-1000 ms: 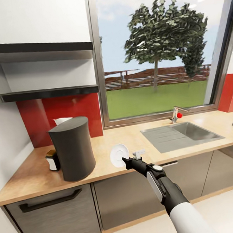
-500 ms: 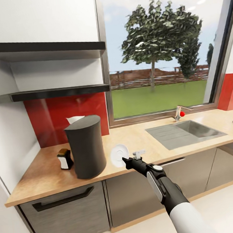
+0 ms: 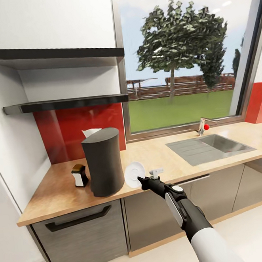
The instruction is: Set up a coffee station on the kitchen countertop: keep the coffee maker on the countertop, move the bottle of coffee from the kitchen shelf to the counter next to the coffee maker, place a paper coffee filter on top of the coffee maker, put the saucer next to the coffee maker with the coffee cup on the saucer, and place the electric kettle next to the coffee maker.
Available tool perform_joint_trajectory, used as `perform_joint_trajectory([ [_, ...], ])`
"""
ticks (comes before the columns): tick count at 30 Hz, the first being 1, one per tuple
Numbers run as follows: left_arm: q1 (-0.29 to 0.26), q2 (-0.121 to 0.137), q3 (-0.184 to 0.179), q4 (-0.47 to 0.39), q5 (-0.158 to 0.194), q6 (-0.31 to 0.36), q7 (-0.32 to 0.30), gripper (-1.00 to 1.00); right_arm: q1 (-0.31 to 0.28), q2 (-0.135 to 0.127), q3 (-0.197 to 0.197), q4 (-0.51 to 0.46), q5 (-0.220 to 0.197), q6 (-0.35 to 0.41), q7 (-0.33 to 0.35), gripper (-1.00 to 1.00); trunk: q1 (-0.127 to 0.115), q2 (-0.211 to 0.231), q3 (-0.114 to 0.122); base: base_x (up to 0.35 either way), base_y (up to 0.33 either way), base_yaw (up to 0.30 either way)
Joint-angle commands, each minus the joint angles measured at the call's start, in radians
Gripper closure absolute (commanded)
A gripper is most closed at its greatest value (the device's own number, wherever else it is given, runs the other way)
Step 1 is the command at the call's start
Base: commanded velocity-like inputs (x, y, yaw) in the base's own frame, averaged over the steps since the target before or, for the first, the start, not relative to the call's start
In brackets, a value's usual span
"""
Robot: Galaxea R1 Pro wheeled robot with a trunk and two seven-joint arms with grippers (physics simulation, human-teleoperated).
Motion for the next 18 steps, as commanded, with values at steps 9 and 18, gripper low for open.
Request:
perform_joint_trajectory([
  [9,0.0,-0.001,0.007,-0.002,0.0,0.006,0.0,-1.0,0.0,0.0,0.0,0.0,-0.009,0.008,0.001,1.0,0.0,-0.001,0.0,-0.108,0.125,-0.225],
  [18,0.001,-0.002,0.007,-0.002,0.0,0.006,0.0,-1.0,0.0,0.0,0.0,0.0,-0.009,0.008,0.001,1.0,0.0,-0.001,0.0,-0.059,0.305,-0.264],
])
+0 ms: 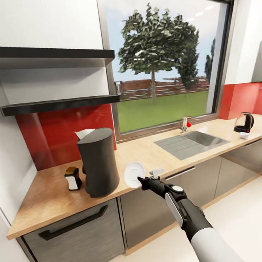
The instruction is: Set up a coffee station on the kitchen countertop: keep the coffee maker on the countertop, move the bottle of coffee from the kitchen shelf to the counter next to the coffee maker, place a paper coffee filter on top of the coffee maker, put the saucer next to the coffee maker with the coffee cup on the saucer, and place the electric kettle next to the coffee maker.
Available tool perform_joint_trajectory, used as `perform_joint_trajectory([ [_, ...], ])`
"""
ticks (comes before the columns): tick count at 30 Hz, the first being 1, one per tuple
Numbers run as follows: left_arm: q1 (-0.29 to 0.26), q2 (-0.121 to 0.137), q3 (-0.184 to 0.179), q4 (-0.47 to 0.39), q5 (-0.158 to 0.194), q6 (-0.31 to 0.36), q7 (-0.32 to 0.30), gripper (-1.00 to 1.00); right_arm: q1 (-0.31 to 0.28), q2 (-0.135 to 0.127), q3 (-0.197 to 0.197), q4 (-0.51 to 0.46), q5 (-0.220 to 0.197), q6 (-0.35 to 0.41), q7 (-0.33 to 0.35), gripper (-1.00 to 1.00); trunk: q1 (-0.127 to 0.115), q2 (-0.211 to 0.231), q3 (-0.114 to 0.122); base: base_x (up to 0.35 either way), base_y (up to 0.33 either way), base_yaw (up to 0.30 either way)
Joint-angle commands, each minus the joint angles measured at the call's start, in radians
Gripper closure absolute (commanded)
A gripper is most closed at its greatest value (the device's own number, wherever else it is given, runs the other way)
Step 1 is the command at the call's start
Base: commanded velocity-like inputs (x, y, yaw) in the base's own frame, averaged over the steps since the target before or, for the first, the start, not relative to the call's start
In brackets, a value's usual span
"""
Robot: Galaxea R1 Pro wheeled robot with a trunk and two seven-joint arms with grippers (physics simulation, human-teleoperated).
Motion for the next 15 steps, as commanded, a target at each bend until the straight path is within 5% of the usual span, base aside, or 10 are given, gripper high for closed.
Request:
perform_joint_trajectory([
  [1,0.0,-0.001,0.006,-0.002,0.0,0.006,-0.001,-1.0,0.0,0.0,0.0,-0.001,-0.009,0.008,0.001,1.0,0.0,-0.001,0.0,-0.096,0.312,-0.264],
  [15,0.0,-0.001,0.006,-0.003,0.0,0.006,-0.002,-1.0,0.0,0.0,0.0,0.001,-0.009,0.008,0.001,1.0,0.0,-0.001,0.0,-0.185,0.274,-0.264],
])
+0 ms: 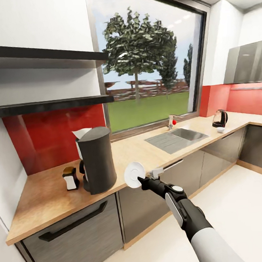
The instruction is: Set up a coffee station on the kitchen countertop: keep the coffee maker on the countertop, move the bottle of coffee from the kitchen shelf to the counter next to the coffee maker, place a paper coffee filter on top of the coffee maker, put the saucer next to the coffee maker with the coffee cup on the saucer, and place the electric kettle next to the coffee maker.
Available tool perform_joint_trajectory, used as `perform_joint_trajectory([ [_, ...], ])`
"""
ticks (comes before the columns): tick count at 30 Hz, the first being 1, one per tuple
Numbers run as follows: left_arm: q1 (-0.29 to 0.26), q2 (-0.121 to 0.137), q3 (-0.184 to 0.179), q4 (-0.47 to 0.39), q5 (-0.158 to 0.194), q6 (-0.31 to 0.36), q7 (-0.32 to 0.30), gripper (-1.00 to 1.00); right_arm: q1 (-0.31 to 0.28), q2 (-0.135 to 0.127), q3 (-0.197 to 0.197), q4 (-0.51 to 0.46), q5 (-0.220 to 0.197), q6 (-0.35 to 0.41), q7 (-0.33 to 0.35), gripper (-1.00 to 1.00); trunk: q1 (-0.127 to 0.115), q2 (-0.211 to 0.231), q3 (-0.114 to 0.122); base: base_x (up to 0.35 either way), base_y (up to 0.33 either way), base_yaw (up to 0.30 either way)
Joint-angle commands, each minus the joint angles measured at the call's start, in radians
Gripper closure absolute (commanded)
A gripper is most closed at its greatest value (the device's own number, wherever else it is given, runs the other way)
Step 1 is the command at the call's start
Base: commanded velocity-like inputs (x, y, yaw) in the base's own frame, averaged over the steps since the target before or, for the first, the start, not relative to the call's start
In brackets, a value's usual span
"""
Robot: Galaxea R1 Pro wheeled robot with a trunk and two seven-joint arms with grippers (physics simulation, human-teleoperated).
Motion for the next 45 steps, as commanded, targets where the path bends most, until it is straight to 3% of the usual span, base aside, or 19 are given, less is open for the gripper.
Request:
perform_joint_trajectory([
  [1,0.001,0.0,0.007,-0.002,0.0,0.006,-0.001,-1.0,0.0,0.0,0.0,-0.001,-0.009,0.008,0.001,1.0,0.0,-0.001,-0.001,-0.242,0.237,-0.264],
  [12,0.001,0.001,0.009,-0.002,0.001,0.007,0.0,-1.0,0.0,0.0,0.003,0.033,-0.013,0.011,0.002,1.0,0.0,-0.001,-0.001,-0.198,0.265,-0.112],
  [16,0.001,0.001,0.01,-0.002,0.001,0.007,0.0,-1.0,0.0,0.0,0.005,0.067,-0.08,0.012,0.002,1.0,0.0,-0.001,-0.001,-0.14,0.297,0.0],
  [18,0.0,0.001,0.012,-0.002,0.001,0.007,0.0,-1.0,0.0,0.0,0.007,0.078,-0.138,0.013,0.002,1.0,0.0,-0.001,-0.001,-0.077,0.315,0.0],
  [22,0.0,0.001,0.012,-0.002,0.001,0.007,0.0,-1.0,0.0,0.0,0.011,0.084,-0.182,0.014,0.002,1.0,0.0,-0.001,-0.001,-0.028,0.329,0.0],
  [45,0.001,0.001,0.01,-0.002,0.001,0.007,0.0,-1.0,0.0,0.0,0.012,0.086,-0.196,0.014,0.002,1.0,0.0,-0.001,-0.001,-0.042,0.33,0.0],
])
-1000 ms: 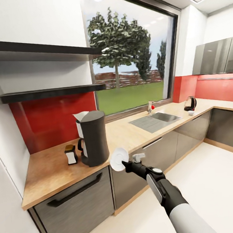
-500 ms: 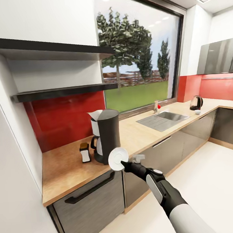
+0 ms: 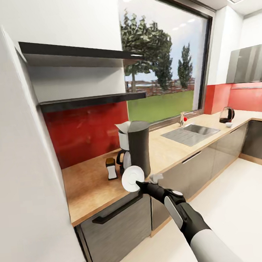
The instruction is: Set up a coffee station on the kitchen countertop: keep the coffee maker on the countertop, move the bottle of coffee from the kitchen shelf to the counter next to the coffee maker, place a paper coffee filter on top of the coffee maker, put the saucer next to the coffee maker with the coffee cup on the saucer, and place the electric kettle next to the coffee maker.
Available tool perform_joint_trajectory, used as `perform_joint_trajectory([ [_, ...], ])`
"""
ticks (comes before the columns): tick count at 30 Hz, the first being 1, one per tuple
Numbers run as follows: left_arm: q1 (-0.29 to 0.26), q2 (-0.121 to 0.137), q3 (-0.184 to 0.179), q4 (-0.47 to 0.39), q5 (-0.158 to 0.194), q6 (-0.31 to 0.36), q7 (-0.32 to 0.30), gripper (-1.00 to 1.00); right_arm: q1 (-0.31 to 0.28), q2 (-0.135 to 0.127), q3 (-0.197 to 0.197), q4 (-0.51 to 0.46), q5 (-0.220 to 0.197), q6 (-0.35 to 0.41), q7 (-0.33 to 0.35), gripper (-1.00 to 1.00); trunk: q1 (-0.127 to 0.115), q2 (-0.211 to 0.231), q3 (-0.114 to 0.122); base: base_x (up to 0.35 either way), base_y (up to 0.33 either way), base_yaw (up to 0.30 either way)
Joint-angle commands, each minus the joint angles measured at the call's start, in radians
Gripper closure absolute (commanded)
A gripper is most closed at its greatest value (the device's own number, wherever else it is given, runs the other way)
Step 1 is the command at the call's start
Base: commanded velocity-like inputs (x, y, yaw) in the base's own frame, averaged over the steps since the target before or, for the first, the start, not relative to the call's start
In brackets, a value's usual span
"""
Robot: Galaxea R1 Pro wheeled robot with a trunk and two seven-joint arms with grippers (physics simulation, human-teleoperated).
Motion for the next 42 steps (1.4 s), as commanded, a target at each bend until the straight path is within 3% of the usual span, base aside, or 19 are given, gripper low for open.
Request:
perform_joint_trajectory([
  [1,0.0,0.0,0.006,-0.002,0.0,0.006,-0.001,-1.0,0.0,0.0,0.0,-0.001,-0.01,0.008,0.0,1.0,0.0,-0.001,0.0,-0.142,0.309,0.0],
  [10,0.001,0.0,0.002,0.0,-0.001,0.006,0.001,-1.0,0.0,0.0,-0.003,0.048,-0.019,0.009,-0.003,1.0,0.0,-0.001,0.0,-0.04,0.1,0.0],
  [12,0.001,0.0,0.001,0.015,-0.001,0.006,0.063,-1.0,0.0,0.0,-0.003,0.074,-0.074,0.013,-0.009,1.0,0.0,-0.001,0.0,-0.001,0.002,0.0],
  [15,0.002,-0.001,0.002,0.032,0.0,0.007,0.132,-1.0,0.0,0.0,-0.003,0.084,-0.093,0.014,-0.009,1.0,0.0,-0.001,0.0,0.002,0.0,0.0],
  [23,0.002,-0.001,0.002,0.036,0.002,0.014,0.156,-1.0,0.0,0.0,-0.003,0.087,-0.106,0.019,-0.009,1.0,0.0,-0.001,0.0,0.163,0.133,0.0],
  [27,0.002,-0.001,0.003,0.037,0.002,0.019,0.158,-1.0,0.0,0.0,-0.004,0.113,-0.179,0.075,-0.01,1.0,0.0,-0.001,0.0,0.074,0.064,0.0],
  [28,0.001,-0.002,0.005,0.037,0.002,0.02,0.159,-1.0,0.0,0.0,-0.004,0.127,-0.225,0.103,-0.01,1.0,0.0,-0.001,0.0,0.008,0.007,0.0],
  [29,0.001,-0.002,0.005,0.037,0.002,0.02,0.159,-1.0,0.0,0.0,-0.004,0.129,-0.231,0.107,-0.01,1.0,0.0,-0.001,0.0,0.005,0.004,0.0],
  [42,0.001,-0.002,0.005,0.037,0.002,0.021,0.16,-1.0,0.0,0.0,-0.004,0.183,-0.245,0.114,-0.018,1.0,0.0,-0.001,0.0,0.128,0.106,0.0],
])
